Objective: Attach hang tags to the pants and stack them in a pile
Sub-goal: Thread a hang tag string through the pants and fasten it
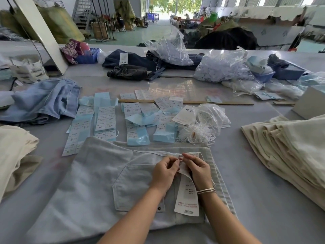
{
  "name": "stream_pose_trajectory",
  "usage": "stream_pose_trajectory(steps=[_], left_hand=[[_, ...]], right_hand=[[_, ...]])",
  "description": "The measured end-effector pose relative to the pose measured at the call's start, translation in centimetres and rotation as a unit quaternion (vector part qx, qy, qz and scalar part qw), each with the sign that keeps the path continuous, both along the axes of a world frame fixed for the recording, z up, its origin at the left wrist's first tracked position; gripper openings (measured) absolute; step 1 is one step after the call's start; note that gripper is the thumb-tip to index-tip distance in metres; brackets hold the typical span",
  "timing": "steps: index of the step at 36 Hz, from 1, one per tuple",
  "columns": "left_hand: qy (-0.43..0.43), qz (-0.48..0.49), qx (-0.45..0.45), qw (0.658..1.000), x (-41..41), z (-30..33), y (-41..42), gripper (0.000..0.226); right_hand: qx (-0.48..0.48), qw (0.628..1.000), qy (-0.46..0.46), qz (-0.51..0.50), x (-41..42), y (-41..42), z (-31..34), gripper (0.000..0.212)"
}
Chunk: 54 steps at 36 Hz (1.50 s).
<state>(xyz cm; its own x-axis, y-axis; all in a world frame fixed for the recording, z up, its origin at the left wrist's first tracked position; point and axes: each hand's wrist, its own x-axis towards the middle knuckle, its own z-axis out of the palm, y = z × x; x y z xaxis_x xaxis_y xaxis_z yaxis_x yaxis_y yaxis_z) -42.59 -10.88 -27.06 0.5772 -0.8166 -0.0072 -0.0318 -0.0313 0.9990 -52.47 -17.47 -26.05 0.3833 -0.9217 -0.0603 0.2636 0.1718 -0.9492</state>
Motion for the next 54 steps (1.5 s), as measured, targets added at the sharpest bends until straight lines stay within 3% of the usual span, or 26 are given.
stream_pose_trajectory(steps=[30,42,48,54], left_hand=[[0.011,0.007,-0.009,1.000,0.2,-0.6,-0.1,0.009],[0.005,0.028,0.022,0.999,0.3,-0.5,-0.2,0.014],[-0.005,0.036,0.047,0.998,0.2,0.3,-0.2,0.015],[-0.044,-0.012,0.044,0.998,0.2,1.7,1.5,0.022]], right_hand=[[-0.018,1.000,0.024,-0.009,0.4,0.4,0.0,0.021],[-0.145,0.979,0.140,-0.022,1.0,0.2,-1.1,0.026],[-0.311,0.916,0.253,-0.017,0.7,0.3,-1.0,0.016],[-0.135,0.980,0.141,-0.032,-0.1,-0.2,-0.5,0.020]])
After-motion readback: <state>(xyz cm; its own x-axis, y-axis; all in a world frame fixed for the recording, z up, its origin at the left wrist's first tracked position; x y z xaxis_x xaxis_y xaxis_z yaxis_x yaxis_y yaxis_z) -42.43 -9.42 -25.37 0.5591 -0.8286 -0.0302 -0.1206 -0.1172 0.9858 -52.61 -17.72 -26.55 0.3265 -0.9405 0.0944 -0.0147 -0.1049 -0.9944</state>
